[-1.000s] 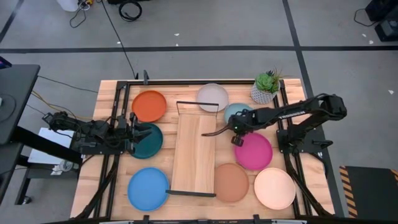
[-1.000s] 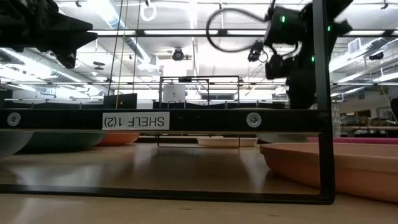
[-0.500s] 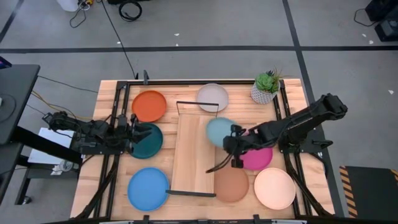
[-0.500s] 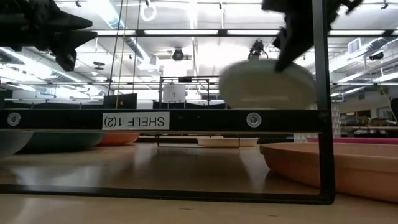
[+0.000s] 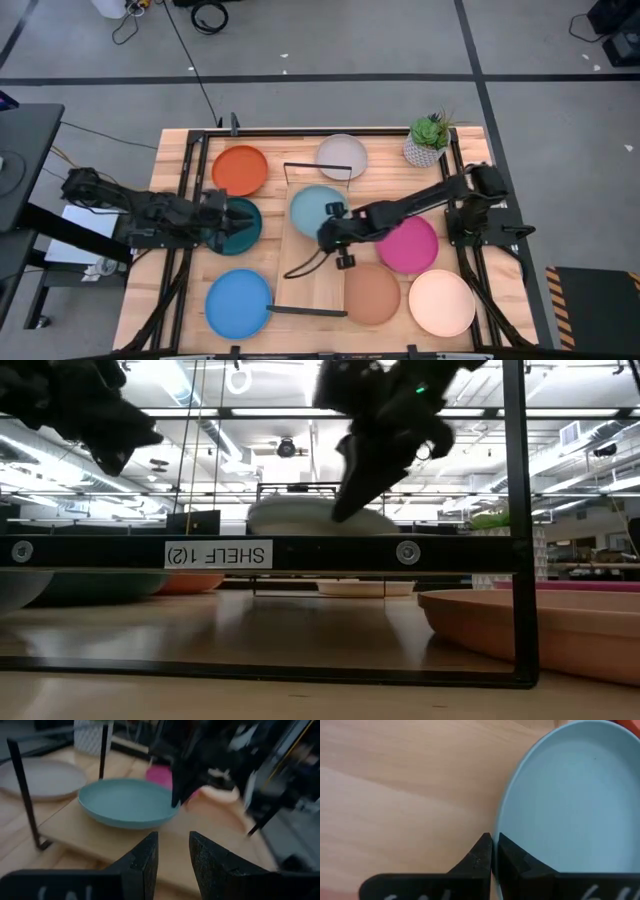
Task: Place and stack plates onto a shelf
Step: Put the light blue plate on the shelf, then put the orange plate on the shelf
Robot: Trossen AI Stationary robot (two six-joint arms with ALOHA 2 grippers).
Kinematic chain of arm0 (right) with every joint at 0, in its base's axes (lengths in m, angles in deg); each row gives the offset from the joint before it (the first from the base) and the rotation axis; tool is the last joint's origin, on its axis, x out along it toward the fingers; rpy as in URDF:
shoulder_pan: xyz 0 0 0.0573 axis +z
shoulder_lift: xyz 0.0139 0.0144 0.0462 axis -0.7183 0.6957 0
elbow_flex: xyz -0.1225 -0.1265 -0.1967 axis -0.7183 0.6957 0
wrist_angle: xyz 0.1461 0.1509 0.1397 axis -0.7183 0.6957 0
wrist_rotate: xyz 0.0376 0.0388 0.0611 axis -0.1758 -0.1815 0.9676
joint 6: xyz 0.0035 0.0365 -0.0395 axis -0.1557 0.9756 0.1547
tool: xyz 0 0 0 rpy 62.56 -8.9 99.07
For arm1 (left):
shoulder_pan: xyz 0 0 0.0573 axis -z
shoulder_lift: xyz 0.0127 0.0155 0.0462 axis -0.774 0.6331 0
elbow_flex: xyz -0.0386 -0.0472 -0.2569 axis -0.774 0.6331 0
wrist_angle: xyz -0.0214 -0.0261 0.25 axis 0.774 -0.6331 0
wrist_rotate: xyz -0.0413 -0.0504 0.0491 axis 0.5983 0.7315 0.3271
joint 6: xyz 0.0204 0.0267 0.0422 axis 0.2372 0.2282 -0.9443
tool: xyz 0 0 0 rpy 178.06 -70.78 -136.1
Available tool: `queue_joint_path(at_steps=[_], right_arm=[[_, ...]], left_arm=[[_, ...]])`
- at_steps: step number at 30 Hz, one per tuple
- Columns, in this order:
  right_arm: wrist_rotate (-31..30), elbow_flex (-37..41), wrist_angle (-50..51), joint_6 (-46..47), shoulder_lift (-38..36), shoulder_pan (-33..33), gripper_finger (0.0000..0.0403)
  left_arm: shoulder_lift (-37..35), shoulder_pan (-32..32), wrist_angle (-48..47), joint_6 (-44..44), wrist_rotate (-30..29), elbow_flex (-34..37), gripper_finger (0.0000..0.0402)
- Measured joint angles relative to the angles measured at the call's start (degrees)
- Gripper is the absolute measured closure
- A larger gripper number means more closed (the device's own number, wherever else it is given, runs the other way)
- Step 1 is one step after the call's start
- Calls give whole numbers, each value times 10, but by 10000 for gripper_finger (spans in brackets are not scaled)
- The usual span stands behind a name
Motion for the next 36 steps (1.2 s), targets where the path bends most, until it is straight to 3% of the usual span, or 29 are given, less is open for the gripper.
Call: queue_joint_path(at_steps=[4, 10, 14, 21, 28, 36], right_arm=[[0, -43, 20, -37, 43, -15, 377], [0, -59, 37, -59, 61, -37, 375], [4, -59, 57, -51, 58, -43, 369], [26, -71, 82, -36, 47, -35, 321], [-33, -84, 162, 33, -1, -19, 281], [-108, 79, 87, 76, -106, -8, 281]], left_arm=[[45, 0, -11, -1, -12, -11, 284], [86, 0, -33, -1, -89, -12, 262], [93, -20, -40, -1, -89, -12, 244], [94, -91, -77, -1, -6, -12, 242], [94, -129, -108, 32, 74, -12, 242], [94, -94, -92, 47, 79, -12, 242]])
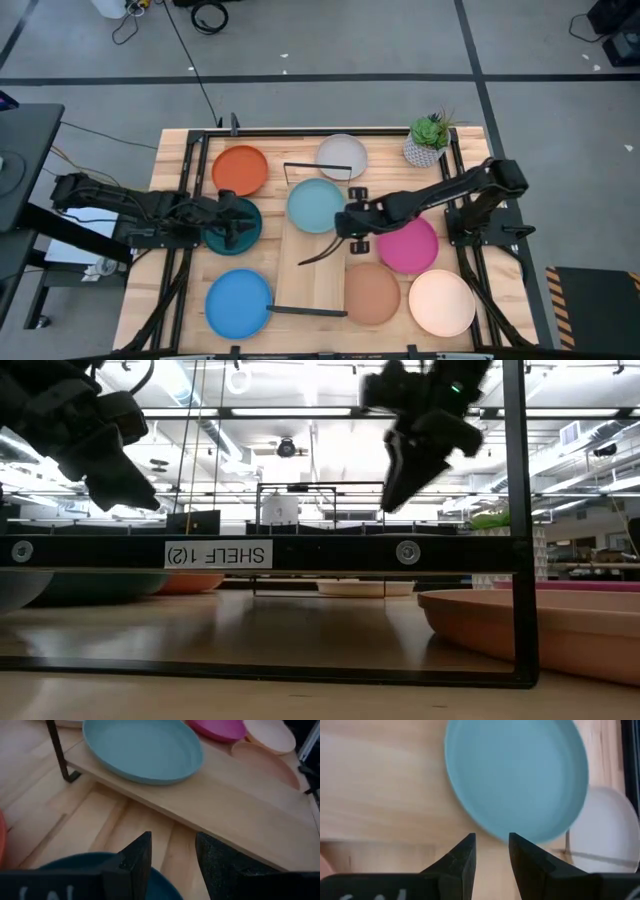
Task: Place and stack plates onto a shelf
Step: Put the orange plate on the shelf
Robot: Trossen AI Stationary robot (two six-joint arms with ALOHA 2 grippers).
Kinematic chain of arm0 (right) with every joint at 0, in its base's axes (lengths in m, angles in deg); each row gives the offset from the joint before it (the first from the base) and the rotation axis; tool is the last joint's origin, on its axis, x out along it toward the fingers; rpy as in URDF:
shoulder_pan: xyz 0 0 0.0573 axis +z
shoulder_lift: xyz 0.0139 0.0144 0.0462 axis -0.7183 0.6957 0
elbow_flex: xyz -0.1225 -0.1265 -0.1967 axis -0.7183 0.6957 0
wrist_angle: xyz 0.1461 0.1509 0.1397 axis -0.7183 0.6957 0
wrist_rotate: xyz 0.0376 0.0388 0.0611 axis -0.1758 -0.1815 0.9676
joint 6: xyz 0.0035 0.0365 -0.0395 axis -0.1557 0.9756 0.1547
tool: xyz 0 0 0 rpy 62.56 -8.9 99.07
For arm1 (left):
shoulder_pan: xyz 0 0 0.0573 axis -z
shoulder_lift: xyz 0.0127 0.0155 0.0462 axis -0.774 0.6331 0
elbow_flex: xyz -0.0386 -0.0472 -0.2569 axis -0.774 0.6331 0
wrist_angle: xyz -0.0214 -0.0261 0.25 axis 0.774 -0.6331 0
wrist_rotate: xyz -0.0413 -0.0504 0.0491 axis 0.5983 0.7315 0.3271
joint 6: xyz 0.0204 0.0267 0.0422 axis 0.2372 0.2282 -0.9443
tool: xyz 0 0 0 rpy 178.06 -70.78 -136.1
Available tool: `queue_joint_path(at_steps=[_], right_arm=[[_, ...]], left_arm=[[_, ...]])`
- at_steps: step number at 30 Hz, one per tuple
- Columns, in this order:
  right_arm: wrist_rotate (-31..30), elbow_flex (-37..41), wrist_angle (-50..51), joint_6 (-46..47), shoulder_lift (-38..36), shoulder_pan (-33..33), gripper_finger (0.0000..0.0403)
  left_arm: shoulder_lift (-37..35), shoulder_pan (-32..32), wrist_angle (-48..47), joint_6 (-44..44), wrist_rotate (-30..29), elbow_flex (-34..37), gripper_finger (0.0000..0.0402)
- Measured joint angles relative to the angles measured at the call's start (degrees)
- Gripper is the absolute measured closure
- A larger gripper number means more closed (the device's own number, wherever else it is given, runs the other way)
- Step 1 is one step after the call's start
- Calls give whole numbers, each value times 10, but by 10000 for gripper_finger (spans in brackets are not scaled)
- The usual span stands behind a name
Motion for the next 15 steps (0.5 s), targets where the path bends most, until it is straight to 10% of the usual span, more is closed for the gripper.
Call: queue_joint_path(at_steps=[15], right_arm=[[-68, 98, -22, 83, -86, 38, 281]], left_arm=[[175, -114, -140, -2, -39, -134, 260]])
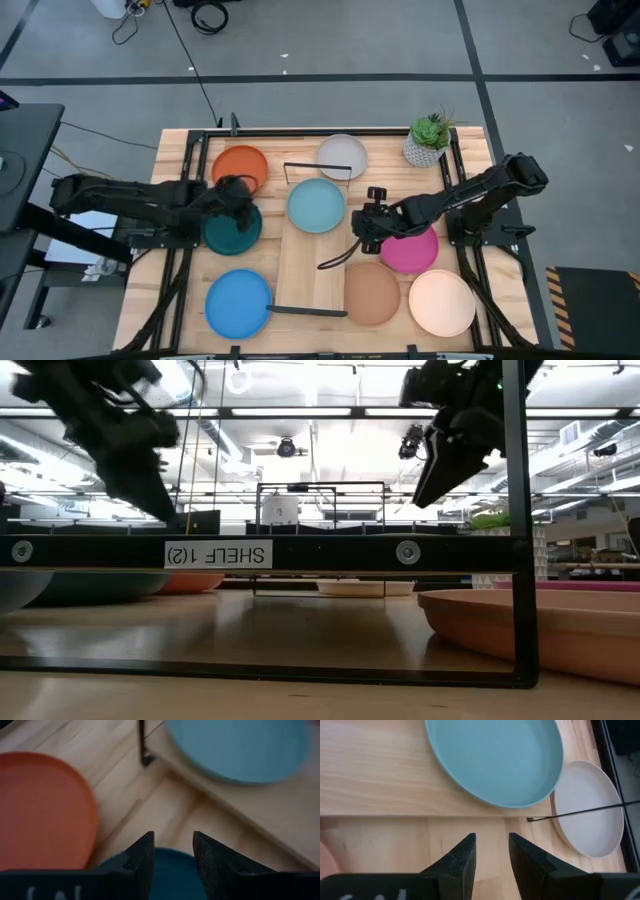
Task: Place and stack plates onto a shelf
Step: Put the orange plate on the shelf
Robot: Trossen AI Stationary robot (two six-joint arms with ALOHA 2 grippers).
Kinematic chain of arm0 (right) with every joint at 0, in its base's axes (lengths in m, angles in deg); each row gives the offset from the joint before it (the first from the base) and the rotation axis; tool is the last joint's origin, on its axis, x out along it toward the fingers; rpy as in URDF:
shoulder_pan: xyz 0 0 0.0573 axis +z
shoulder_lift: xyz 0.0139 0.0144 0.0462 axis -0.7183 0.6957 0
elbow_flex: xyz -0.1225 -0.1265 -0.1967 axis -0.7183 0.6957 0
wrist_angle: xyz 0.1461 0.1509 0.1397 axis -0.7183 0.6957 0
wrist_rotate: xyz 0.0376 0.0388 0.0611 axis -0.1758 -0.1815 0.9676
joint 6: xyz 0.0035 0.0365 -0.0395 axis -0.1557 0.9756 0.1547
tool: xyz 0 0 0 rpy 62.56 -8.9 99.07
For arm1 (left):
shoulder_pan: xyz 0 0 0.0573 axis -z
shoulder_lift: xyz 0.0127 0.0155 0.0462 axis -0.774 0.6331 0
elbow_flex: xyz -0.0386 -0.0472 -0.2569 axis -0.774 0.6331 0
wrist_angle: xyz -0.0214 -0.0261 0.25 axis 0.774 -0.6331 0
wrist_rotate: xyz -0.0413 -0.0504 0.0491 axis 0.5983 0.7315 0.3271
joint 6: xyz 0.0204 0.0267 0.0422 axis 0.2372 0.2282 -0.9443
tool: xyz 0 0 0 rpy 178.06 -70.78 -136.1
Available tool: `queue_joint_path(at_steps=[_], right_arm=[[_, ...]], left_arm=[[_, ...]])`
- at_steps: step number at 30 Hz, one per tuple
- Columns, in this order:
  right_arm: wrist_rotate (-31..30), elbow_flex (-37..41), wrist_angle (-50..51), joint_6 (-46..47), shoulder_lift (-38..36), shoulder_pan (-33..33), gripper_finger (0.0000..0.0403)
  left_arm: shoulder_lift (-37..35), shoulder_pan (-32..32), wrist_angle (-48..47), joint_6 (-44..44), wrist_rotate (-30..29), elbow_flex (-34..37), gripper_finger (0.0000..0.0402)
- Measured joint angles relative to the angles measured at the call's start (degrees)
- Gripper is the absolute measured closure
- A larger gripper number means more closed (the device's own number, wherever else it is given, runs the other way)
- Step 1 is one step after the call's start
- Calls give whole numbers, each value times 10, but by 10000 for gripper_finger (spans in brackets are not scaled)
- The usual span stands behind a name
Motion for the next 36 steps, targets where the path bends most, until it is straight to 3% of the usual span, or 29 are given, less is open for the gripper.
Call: queue_joint_path(at_steps=[9, 17, 25, 29, 33, 36], right_arm=[[13, 39, -52, -9, -6, 1, 281], [15, 39, -66, -14, -6, 12, 281], [15, 40, -76, -14, -6, 42, 281], [13, 40, -78, -12, -6, 52, 281], [12, 40, -78, -6, -6, 59, 281], [12, 40, -77, 5, -6, 64, 281]], left_arm=[[160, -149, 14, -100, 43, -43, 260], [270, -219, 14, -183, 94, -80, 260], [321, -236, 7, -204, 42, -83, 265], [324, -236, 0, -190, 62, -83, 302], [318, -235, -14, -183, 66, -86, 376], [305, -234, -63, -184, 70, -105, 386]])
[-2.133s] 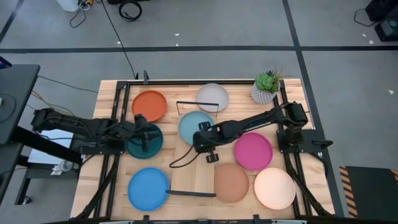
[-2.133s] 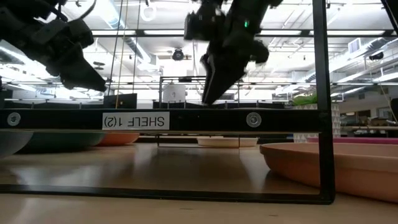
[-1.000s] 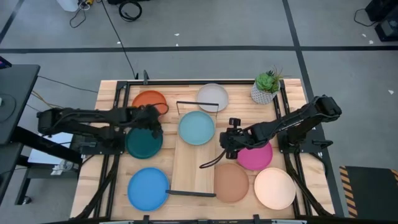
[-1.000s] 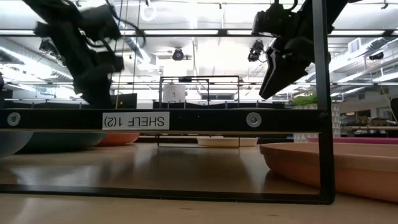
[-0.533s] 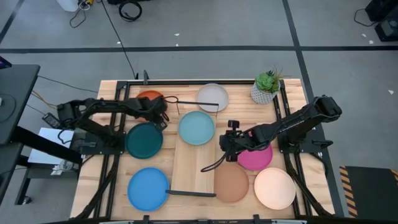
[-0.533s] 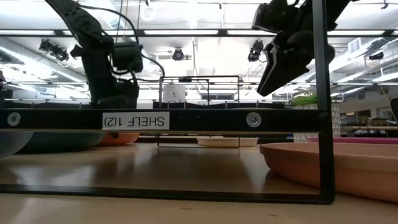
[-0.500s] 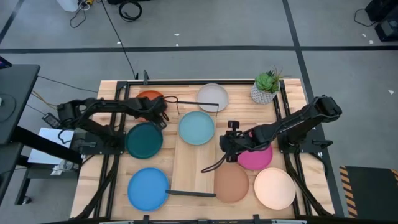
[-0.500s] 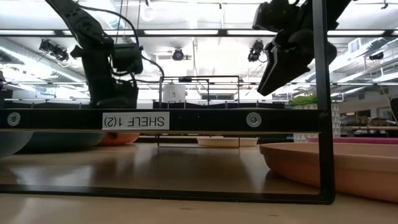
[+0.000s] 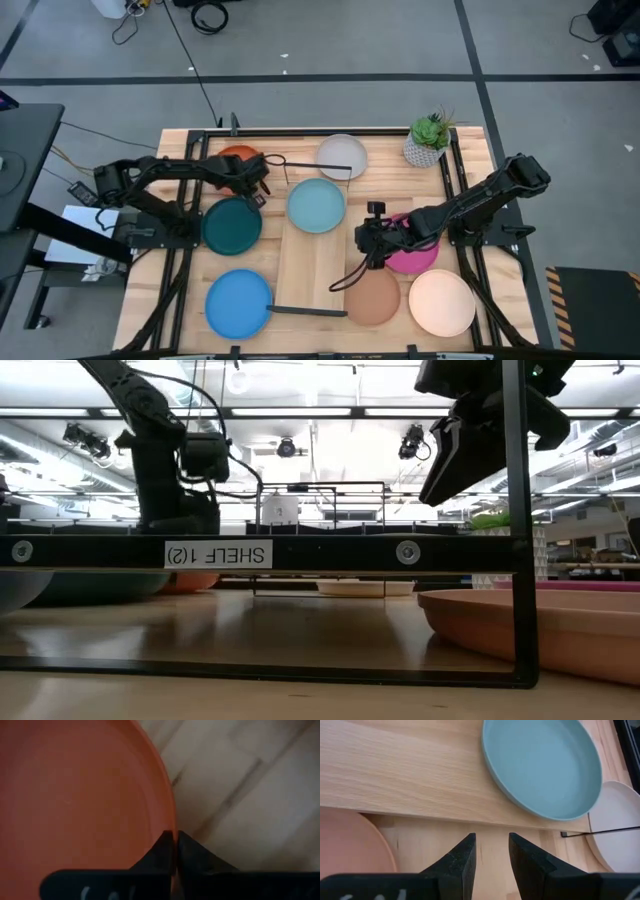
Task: Place and stack plates onto a shelf
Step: Put the orange plate on the shelf
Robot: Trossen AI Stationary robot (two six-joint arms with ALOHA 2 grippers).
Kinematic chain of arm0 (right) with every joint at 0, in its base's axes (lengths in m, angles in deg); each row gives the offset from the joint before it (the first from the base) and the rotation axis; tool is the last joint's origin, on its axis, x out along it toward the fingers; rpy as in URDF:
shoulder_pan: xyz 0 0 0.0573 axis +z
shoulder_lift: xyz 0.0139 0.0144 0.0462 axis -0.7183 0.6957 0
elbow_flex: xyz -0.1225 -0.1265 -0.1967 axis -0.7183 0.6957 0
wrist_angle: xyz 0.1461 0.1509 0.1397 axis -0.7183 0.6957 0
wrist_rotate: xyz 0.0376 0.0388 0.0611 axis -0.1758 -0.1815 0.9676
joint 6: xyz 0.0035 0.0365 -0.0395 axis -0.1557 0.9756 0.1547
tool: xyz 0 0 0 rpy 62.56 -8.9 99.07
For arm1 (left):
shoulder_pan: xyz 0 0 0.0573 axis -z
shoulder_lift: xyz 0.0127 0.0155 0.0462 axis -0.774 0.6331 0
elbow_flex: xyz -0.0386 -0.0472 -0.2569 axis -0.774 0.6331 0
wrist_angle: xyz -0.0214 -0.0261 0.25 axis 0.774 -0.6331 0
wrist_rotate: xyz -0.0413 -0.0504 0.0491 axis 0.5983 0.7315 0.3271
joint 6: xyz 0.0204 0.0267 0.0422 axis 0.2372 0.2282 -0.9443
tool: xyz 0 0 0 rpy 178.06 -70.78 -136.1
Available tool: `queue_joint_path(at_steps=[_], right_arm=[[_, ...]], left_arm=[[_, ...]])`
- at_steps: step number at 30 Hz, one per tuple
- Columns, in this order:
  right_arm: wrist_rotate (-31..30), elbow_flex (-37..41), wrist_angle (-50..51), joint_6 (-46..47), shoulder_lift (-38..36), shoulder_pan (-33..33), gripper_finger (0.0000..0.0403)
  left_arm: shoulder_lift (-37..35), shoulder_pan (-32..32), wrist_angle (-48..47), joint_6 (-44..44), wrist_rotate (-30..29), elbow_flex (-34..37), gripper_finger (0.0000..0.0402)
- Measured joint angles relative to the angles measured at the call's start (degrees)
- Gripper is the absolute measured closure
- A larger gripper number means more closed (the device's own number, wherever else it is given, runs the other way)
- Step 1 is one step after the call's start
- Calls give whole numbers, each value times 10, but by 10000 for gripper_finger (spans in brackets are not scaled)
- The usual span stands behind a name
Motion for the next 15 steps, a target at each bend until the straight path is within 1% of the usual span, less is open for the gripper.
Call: queue_joint_path(at_steps=[5, 8, 12, 15], right_arm=[[-2, 0, 6, 13, 0, 2, 281], [-2, 0, 11, 21, 0, 3, 281], [-3, 0, 19, 34, 0, 4, 281], [-7, 0, 37, 42, 0, 7, 281]], left_arm=[[-56, 11, -102, 0, 1, -84, 386], [-102, 28, -129, -22, -12, -149, 387], [-155, 80, -113, -124, -18, -215, 387], [-187, 138, -76, -217, -16, -238, 387]])
